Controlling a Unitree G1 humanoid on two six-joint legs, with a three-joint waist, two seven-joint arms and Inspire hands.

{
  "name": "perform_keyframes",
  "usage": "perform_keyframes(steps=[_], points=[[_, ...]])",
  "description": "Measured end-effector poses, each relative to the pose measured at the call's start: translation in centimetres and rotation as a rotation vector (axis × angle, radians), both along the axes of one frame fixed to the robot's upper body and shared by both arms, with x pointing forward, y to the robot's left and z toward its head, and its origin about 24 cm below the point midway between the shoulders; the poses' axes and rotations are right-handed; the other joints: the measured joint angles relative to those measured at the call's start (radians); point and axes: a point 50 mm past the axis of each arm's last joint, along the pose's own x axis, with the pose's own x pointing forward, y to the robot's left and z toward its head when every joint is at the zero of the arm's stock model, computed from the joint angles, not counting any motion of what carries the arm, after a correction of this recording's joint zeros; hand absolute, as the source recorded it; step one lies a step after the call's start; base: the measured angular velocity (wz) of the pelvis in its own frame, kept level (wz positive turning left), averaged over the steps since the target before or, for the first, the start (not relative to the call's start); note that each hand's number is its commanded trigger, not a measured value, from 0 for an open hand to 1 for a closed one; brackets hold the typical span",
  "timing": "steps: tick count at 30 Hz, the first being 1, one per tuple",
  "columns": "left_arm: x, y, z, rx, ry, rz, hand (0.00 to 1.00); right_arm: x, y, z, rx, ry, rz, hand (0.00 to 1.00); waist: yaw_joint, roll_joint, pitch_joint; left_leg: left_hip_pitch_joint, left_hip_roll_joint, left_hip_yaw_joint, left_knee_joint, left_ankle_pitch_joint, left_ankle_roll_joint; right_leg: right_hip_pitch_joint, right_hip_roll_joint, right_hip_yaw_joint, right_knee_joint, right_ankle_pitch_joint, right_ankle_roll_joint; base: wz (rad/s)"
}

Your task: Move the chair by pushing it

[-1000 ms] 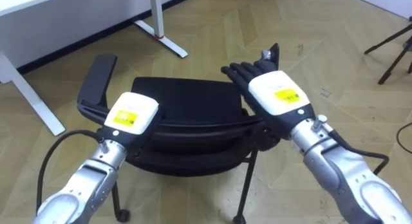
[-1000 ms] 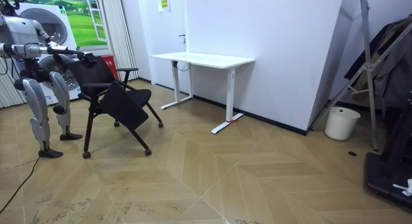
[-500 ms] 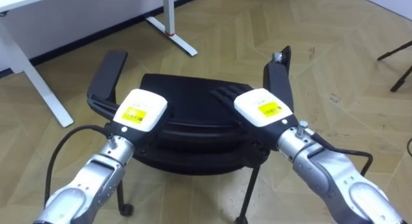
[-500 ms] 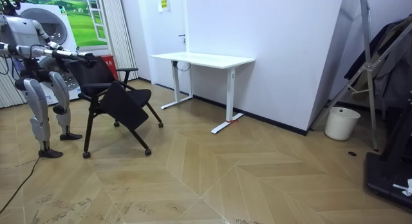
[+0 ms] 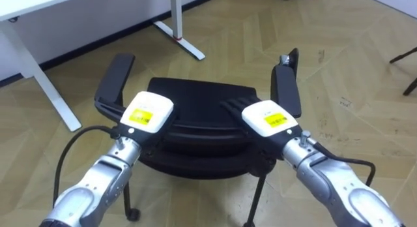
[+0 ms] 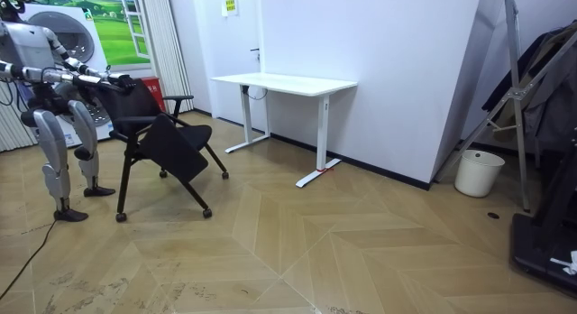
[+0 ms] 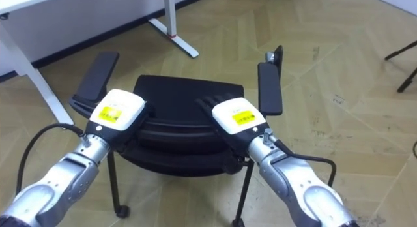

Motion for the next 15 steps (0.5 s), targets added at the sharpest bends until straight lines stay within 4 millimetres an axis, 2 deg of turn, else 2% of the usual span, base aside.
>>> perform_keyframes(steps=[1,2,3,4,5,6,7,8,15], points=[[0.01,-0.02,0.01,-0.002,0.000,0.000,1.00,0.01,-0.03,-0.02,0.001,-0.003,-0.001,0.05,-0.001,0.000,0.0000,-0.001,0.000,-0.001,0.000,0.000,0.000,0.000,0.000,-0.002,-0.001,0.000,0.000,0.05],[0.02,-0.07,0.01,-0.003,0.000,0.000,1.00,0.01,-0.10,-0.11,0.003,-0.007,-0.004,0.15,0.000,0.000,-0.0003,-0.002,0.000,-0.001,0.000,0.000,0.000,0.000,0.000,-0.004,-0.003,0.000,0.000,0.00],[0.02,-0.09,0.01,-0.004,0.000,0.000,1.00,0.01,-0.14,-0.19,0.004,-0.008,-0.005,0.37,0.000,0.001,-0.0005,-0.003,0.000,-0.001,0.000,0.000,0.000,0.000,0.000,-0.004,-0.004,0.000,0.000,0.00],[0.02,-0.11,0.01,-0.005,-0.001,-0.001,1.00,0.00,-0.19,-0.27,0.008,-0.013,-0.004,0.53,0.000,0.001,-0.0009,-0.004,-0.001,-0.001,0.002,0.000,0.000,0.002,0.000,-0.004,-0.010,0.000,0.000,0.00],[0.02,-0.12,0.02,-0.005,-0.001,-0.002,1.00,0.02,-0.24,-0.34,0.009,-0.018,-0.003,0.64,0.000,0.001,-0.0010,-0.004,-0.001,-0.002,0.003,0.000,0.000,0.003,0.000,-0.005,-0.011,0.000,0.000,0.00],[0.02,-0.14,0.02,-0.006,-0.001,-0.003,1.00,0.02,-0.26,-0.38,0.010,-0.020,-0.003,0.66,0.000,0.001,-0.0010,-0.004,-0.001,-0.002,0.003,0.000,0.000,0.003,0.000,-0.005,-0.012,0.000,0.000,0.00],[0.02,-0.16,0.02,-0.007,-0.001,-0.003,1.00,0.03,-0.31,-0.43,0.011,-0.024,-0.004,0.93,0.000,0.001,-0.0010,-0.004,-0.001,-0.003,0.003,0.000,0.000,0.003,0.000,-0.005,-0.012,0.000,0.000,0.00],[0.02,-0.18,0.03,-0.007,-0.001,-0.005,1.00,0.06,-0.35,-0.46,0.012,-0.027,-0.006,1.00,0.000,0.001,-0.0010,-0.004,-0.001,-0.003,0.003,0.000,0.000,0.003,0.000,-0.005,-0.012,0.000,0.000,0.00],[0.01,-0.48,0.05,-0.015,-0.001,-0.019,1.00,0.99,-0.14,-0.60,0.027,-0.047,-0.031,1.00,0.001,0.003,-0.0020,-0.006,-0.002,-0.008,0.003,0.000,0.000,0.004,0.000,-0.007,-0.013,0.000,0.000,0.00]])
